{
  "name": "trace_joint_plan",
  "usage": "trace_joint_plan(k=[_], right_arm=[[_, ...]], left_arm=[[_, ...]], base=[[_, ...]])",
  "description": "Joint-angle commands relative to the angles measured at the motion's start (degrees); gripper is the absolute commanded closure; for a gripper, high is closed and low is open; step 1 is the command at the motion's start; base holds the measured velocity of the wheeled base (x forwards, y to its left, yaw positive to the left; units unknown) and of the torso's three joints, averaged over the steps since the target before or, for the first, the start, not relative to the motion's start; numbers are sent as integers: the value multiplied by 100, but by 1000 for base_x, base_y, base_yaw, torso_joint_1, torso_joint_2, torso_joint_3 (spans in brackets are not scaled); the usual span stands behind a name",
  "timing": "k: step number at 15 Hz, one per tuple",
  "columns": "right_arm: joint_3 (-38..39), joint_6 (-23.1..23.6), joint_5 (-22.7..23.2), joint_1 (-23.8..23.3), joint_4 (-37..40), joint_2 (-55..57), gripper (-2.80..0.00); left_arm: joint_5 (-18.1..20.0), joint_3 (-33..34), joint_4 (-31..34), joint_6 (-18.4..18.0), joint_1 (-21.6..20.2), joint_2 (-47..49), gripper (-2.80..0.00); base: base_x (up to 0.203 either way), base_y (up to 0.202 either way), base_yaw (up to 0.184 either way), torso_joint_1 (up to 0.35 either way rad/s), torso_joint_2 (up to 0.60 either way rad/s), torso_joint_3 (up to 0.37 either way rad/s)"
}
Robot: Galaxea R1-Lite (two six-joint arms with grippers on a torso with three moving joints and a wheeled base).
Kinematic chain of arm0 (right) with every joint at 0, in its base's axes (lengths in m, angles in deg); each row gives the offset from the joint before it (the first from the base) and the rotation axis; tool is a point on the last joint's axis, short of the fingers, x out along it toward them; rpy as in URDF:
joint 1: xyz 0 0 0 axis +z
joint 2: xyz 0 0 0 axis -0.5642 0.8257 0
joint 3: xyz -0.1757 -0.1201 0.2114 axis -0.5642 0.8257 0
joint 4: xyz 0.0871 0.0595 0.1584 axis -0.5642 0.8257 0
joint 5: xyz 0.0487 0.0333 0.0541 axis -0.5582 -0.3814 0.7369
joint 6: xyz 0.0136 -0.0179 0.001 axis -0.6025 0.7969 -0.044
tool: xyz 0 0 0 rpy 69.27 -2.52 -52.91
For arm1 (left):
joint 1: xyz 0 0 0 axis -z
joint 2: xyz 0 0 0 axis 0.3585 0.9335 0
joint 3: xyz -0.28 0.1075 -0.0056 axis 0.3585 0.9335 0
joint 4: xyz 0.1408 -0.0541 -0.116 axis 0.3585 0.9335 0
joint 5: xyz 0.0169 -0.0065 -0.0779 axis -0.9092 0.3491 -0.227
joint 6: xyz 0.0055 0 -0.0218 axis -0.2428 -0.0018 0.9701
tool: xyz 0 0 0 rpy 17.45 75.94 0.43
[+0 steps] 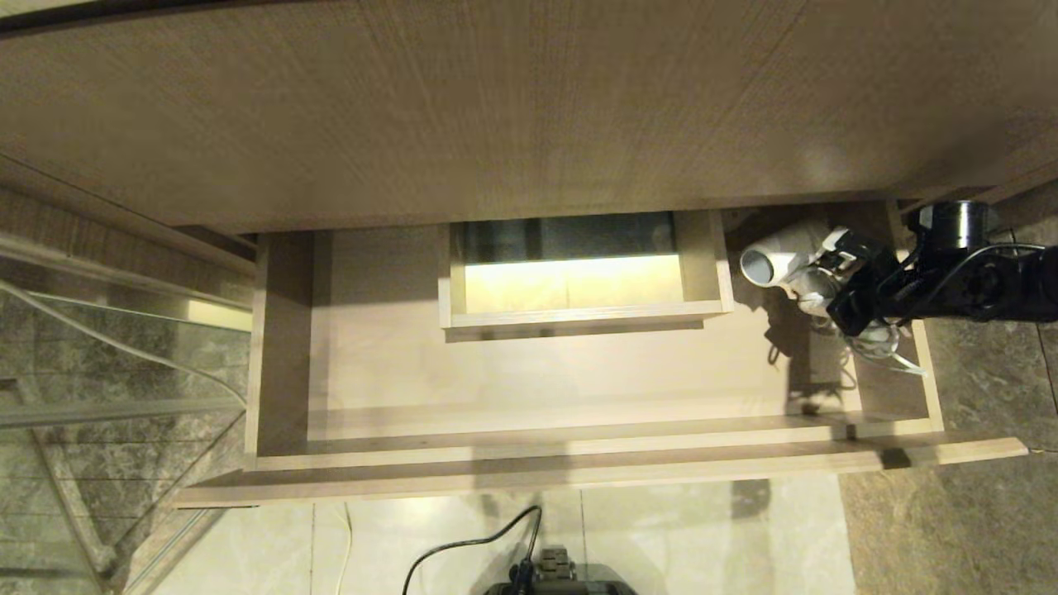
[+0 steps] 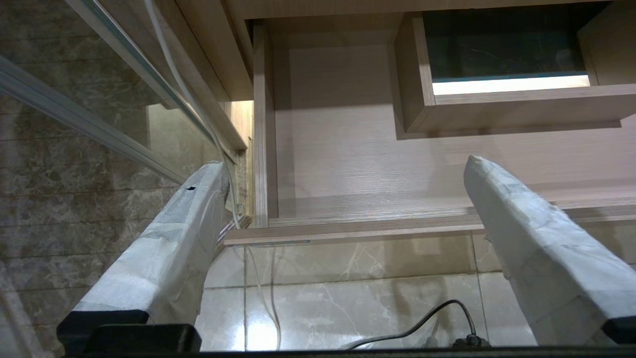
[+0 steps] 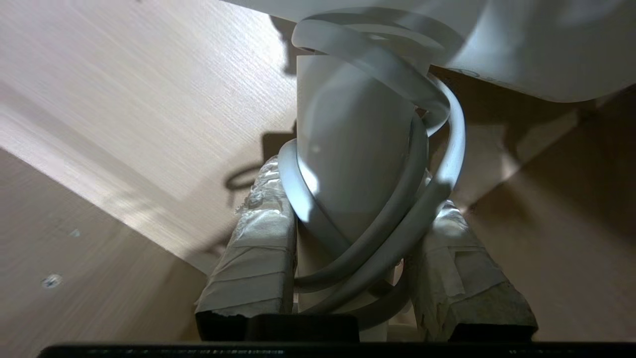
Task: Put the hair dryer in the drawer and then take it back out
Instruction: Take the hairdryer out
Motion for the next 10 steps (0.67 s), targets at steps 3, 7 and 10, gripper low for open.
trace_joint_plan(k=[3, 7, 10], right_arm=[[175, 144, 13, -8, 97, -511, 0], [602, 166, 22, -11, 92, -1038, 0], [987, 273, 21, -8, 95, -1463, 0]], left_arm=[[-1, 229, -10, -3, -2, -2, -280], [-1, 229, -6, 6, -2, -2, -280], [-1, 229, -6, -3, -2, -2, -280]], base=[[0, 0, 0, 0, 0, 0], [0, 0, 0, 0, 0, 0], [0, 0, 0, 0, 0, 0]])
